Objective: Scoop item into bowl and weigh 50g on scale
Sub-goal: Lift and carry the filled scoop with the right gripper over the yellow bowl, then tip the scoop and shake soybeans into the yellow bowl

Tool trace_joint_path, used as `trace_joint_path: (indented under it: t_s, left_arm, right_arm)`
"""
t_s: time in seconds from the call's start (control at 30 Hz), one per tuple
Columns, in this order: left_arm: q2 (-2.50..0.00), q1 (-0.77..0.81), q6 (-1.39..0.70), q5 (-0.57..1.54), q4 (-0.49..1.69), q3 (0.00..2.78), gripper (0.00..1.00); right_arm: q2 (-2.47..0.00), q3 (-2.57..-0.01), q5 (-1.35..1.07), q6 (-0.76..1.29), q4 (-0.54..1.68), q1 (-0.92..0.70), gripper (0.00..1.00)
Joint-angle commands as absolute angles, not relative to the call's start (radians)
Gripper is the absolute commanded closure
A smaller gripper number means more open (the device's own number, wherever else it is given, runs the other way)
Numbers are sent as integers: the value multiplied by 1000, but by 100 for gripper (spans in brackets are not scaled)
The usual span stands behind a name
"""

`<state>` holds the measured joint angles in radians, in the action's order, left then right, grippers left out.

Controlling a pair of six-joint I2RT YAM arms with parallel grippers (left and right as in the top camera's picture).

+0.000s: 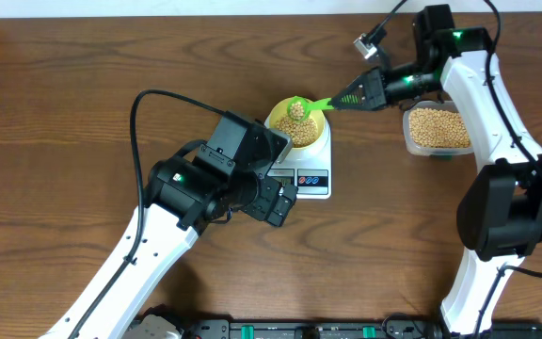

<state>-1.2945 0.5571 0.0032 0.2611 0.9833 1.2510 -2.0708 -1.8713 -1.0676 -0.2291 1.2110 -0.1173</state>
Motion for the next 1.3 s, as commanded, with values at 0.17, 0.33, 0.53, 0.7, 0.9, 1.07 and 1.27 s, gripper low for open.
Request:
trace_joint_path:
  t_s: [0.17,0.33,0.53,0.7,0.9,1.07,1.27]
  left_arm:
    - [-1293,553,2,270,982,1249,2]
    - [-1293,553,2,270,982,1249,2]
    - [-1293,553,2,270,982,1249,2]
    - [-1293,553,2,270,982,1249,2]
    - [-1293,553,2,270,982,1249,2]
    - [-1293,553,2,270,982,1249,2]
    - [-1293,553,2,270,982,1249,2]
  right_arm:
    - [-2074,-1876,-939,-209,1128,-167,99]
    - [-2072,-1900,-863,-209,1129,-191,99]
    - [-2072,-1951,-813,-209,1134,-220,99]
    - [-2072,-2003,-740,-210,1163,-241,99]
    - [-2072,-2067,-641,-210,1201,-269,99]
    - [-2072,-2075,-630,-212,1220,-277,99]
    - [-2072,-2075,-601,-215,1234,-277,99]
